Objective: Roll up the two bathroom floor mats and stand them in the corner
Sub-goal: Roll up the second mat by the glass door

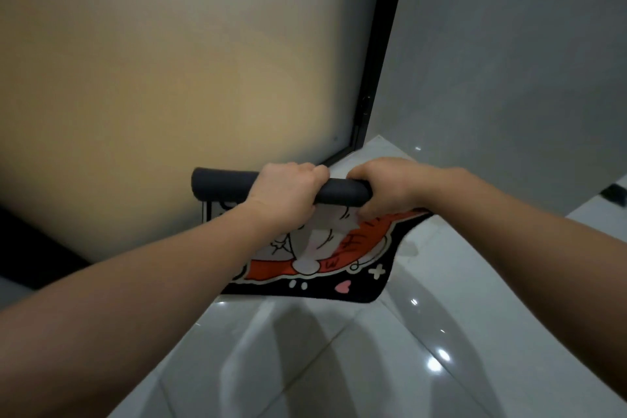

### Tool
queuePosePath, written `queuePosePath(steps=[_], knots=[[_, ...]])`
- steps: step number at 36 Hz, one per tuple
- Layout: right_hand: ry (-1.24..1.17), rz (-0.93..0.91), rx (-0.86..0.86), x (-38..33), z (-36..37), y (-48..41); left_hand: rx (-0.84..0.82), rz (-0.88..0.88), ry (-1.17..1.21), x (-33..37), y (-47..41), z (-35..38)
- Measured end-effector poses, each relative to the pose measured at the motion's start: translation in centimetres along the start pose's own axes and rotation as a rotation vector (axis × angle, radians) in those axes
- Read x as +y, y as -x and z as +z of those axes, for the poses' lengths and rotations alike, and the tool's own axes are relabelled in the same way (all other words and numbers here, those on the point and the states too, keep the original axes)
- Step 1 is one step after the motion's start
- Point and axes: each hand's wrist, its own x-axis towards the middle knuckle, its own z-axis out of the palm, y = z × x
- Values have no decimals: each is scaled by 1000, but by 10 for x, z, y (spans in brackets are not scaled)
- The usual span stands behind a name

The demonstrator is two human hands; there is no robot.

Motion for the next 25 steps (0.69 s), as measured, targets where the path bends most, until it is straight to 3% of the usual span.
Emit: queuePosePath(steps=[2,4,7,10,12,14,16,19,21,23,25], knots=[[-81,32,-56,4,-1,-1,22,19,-12,2,-2,-1],[-76,55,0,5,3,-1,-26,10,8,1,-4,-1],[139,-17,141,2,14,1,-289,-28,91,-5,-12,-3],[407,-192,324,-1,22,2,-624,-130,411,-15,-15,-6],[485,-262,409,-1,25,1,-669,-152,547,-18,-12,-5],[498,-273,444,-2,26,1,-639,-185,612,-18,-8,-4],[432,-235,421,-2,26,0,-544,-179,498,-15,-5,-5],[174,-63,228,-7,16,-3,-225,-60,98,-7,0,-4],[-40,42,37,-5,7,-6,-61,-11,-25,-1,4,-4],[-185,88,-118,-1,2,-7,15,25,-60,3,5,-5],[-215,103,-140,1,1,-7,34,37,-68,3,3,-4]])
